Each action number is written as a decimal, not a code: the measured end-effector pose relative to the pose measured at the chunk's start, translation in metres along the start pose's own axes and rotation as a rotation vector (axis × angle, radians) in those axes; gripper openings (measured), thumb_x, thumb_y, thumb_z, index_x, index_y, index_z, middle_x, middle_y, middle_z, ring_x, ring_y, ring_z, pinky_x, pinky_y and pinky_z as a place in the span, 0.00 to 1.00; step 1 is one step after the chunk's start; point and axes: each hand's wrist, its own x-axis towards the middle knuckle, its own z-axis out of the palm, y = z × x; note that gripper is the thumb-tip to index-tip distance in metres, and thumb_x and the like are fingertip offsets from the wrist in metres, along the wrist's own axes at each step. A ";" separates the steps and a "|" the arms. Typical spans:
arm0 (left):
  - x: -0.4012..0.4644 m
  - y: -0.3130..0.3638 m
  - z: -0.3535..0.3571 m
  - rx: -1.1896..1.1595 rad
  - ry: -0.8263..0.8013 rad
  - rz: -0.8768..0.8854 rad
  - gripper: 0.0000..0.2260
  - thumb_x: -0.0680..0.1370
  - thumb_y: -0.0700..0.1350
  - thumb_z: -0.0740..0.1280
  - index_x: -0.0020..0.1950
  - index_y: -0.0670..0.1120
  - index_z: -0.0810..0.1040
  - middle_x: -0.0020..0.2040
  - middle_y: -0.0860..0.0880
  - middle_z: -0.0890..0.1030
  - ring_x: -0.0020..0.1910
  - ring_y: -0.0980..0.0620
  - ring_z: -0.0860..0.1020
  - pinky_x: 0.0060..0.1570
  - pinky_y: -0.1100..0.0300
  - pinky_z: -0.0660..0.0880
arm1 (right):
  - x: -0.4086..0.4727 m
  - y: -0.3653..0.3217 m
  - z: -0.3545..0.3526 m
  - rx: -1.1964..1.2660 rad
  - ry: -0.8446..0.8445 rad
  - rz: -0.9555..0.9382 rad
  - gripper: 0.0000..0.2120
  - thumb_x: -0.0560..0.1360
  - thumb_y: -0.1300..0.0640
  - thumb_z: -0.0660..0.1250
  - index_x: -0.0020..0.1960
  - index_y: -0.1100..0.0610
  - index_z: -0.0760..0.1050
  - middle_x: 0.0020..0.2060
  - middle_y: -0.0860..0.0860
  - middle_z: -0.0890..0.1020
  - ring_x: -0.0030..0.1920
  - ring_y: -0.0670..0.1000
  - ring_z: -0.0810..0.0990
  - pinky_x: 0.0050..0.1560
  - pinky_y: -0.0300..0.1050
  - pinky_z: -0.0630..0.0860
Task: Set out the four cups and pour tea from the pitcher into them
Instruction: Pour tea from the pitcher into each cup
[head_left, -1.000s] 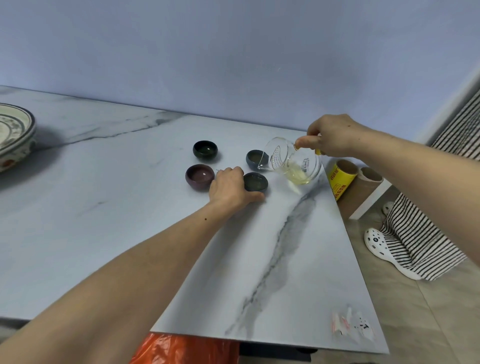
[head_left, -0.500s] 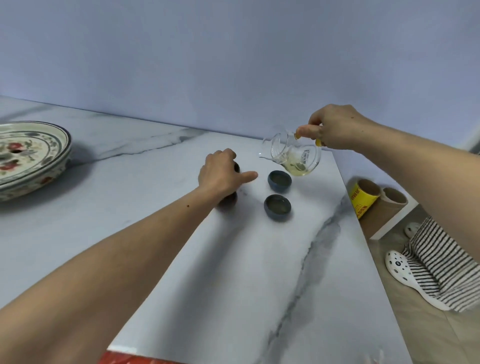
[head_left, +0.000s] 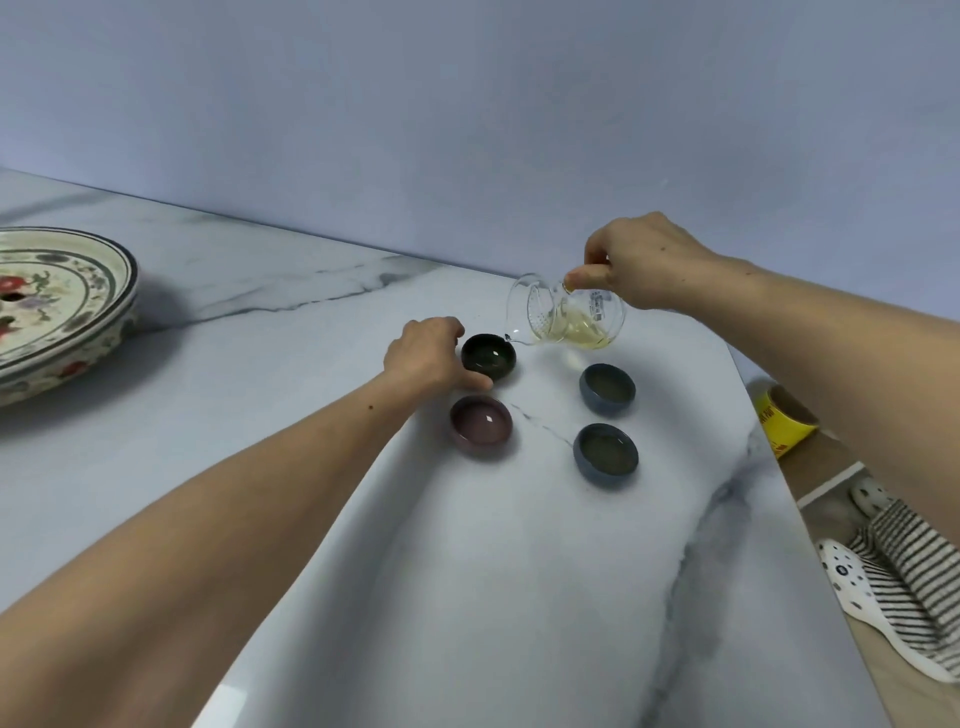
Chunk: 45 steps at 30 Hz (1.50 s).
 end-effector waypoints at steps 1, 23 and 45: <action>0.001 -0.001 0.002 0.001 -0.010 0.006 0.37 0.64 0.58 0.78 0.69 0.49 0.71 0.64 0.52 0.77 0.65 0.48 0.72 0.59 0.50 0.73 | 0.002 -0.002 0.001 -0.014 -0.003 -0.008 0.18 0.74 0.42 0.67 0.45 0.59 0.78 0.40 0.58 0.80 0.45 0.59 0.76 0.41 0.48 0.72; -0.002 0.002 0.012 -0.051 0.031 0.030 0.30 0.62 0.57 0.78 0.61 0.49 0.77 0.57 0.49 0.80 0.59 0.46 0.75 0.58 0.48 0.74 | 0.013 -0.038 0.003 -0.337 0.069 -0.178 0.20 0.75 0.44 0.66 0.51 0.62 0.78 0.41 0.58 0.74 0.44 0.61 0.75 0.38 0.48 0.67; -0.001 0.001 0.012 -0.063 0.020 0.036 0.30 0.62 0.57 0.78 0.61 0.49 0.77 0.57 0.49 0.80 0.60 0.46 0.74 0.58 0.47 0.73 | 0.014 -0.045 0.002 -0.407 0.104 -0.210 0.20 0.76 0.45 0.64 0.53 0.62 0.78 0.42 0.58 0.73 0.43 0.60 0.72 0.41 0.48 0.68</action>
